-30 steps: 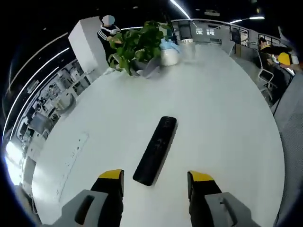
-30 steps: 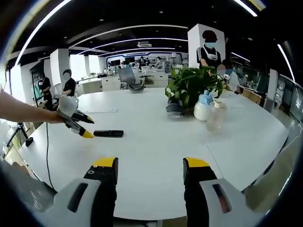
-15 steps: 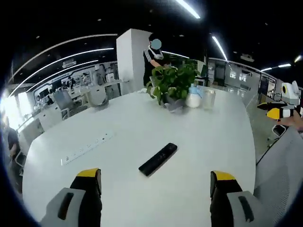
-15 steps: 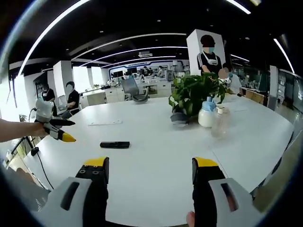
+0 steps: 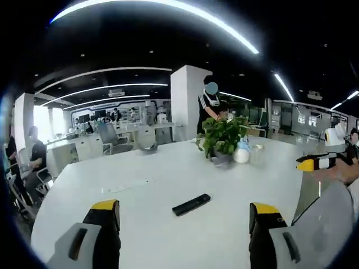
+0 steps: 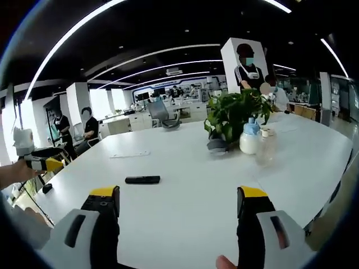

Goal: Press the specified remote control buttons in sequence, fully releasing each button before pressing the next.

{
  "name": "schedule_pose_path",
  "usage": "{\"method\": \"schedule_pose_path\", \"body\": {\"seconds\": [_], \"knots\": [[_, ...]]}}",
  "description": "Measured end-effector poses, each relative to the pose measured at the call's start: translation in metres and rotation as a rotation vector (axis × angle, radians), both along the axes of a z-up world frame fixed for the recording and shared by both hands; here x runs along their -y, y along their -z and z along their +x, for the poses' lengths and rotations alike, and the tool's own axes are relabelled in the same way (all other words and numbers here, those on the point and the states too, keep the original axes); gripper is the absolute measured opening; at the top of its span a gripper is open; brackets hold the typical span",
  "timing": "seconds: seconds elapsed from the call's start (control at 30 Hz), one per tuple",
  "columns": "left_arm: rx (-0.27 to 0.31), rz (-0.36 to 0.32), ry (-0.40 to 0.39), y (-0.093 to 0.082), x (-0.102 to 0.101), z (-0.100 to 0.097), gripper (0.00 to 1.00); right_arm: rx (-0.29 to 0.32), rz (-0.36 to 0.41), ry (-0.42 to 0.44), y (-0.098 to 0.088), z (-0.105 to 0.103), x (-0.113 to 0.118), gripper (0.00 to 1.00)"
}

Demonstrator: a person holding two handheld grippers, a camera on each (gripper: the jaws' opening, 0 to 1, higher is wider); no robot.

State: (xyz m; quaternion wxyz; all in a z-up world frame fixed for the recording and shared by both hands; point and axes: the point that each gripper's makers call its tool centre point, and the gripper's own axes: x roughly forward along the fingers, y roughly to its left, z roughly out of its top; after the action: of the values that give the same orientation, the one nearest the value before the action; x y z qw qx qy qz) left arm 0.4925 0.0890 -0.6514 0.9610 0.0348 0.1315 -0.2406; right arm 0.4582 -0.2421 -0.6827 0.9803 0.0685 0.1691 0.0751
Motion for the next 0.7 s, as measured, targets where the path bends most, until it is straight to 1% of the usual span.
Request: {"method": "schedule_pose_path", "body": {"seconds": [0.03,0.1,0.13,0.2,0.23,0.27,0.3,0.33,0.4,0.47,0.53,0.57,0.6,0.63,0.67,0.7], "knots": [[-0.001,-0.025,-0.019,-0.001,-0.003,-0.009,1.0,0.004,0.008,0.0,-0.001,0.0,0.0,0.9],[-0.002,-0.069,-0.081,-0.002,-0.011,-0.022,1.0,0.009,0.014,0.001,-0.002,0.0,0.0,0.9],[-0.001,-0.08,-0.098,-0.003,-0.013,-0.027,1.0,0.007,0.016,0.0,-0.002,-0.001,-0.001,0.89],[0.028,-0.075,-0.151,-0.005,-0.022,-0.04,1.0,0.023,0.024,0.0,-0.005,-0.002,-0.001,0.88],[0.034,-0.074,-0.159,-0.006,-0.023,-0.042,1.0,0.03,0.025,0.001,-0.006,-0.002,-0.001,0.88],[0.048,-0.078,-0.175,-0.007,-0.025,-0.05,1.0,0.032,0.024,0.003,-0.006,-0.002,0.0,0.86],[0.049,-0.079,-0.185,-0.007,-0.027,-0.054,1.0,0.027,0.023,0.003,-0.005,-0.002,0.0,0.85],[0.041,-0.082,-0.22,-0.005,-0.032,-0.059,1.0,0.02,0.023,0.002,-0.004,-0.002,0.0,0.84],[0.073,-0.068,-0.243,-0.006,-0.037,-0.063,1.0,0.013,0.026,0.0,-0.003,-0.002,0.0,0.83],[0.103,-0.021,-0.282,-0.002,-0.044,-0.066,1.0,0.014,0.027,0.005,-0.003,-0.003,0.001,0.82],[0.099,-0.025,-0.304,0.003,-0.046,-0.069,1.0,0.01,0.027,0.007,-0.003,-0.003,0.002,0.81],[0.107,-0.05,-0.331,0.005,-0.048,-0.069,0.99,0.007,0.029,0.004,-0.002,-0.003,0.002,0.8],[0.109,-0.054,-0.343,0.007,-0.049,-0.069,0.99,0.003,0.028,0.001,-0.002,-0.003,0.001,0.8],[0.103,-0.036,-0.35,0.011,-0.049,-0.069,0.99,-0.002,0.022,-0.004,-0.001,-0.003,0.0,0.8],[0.102,0.017,-0.362,0.012,-0.053,-0.069,0.98,-0.01,0.014,-0.015,0.001,-0.003,-0.002,0.8],[0.126,0.052,-0.371,0.008,-0.054,-0.066,0.98,-0.025,0.009,-0.028,0.004,-0.003,-0.004,0.81]]}}
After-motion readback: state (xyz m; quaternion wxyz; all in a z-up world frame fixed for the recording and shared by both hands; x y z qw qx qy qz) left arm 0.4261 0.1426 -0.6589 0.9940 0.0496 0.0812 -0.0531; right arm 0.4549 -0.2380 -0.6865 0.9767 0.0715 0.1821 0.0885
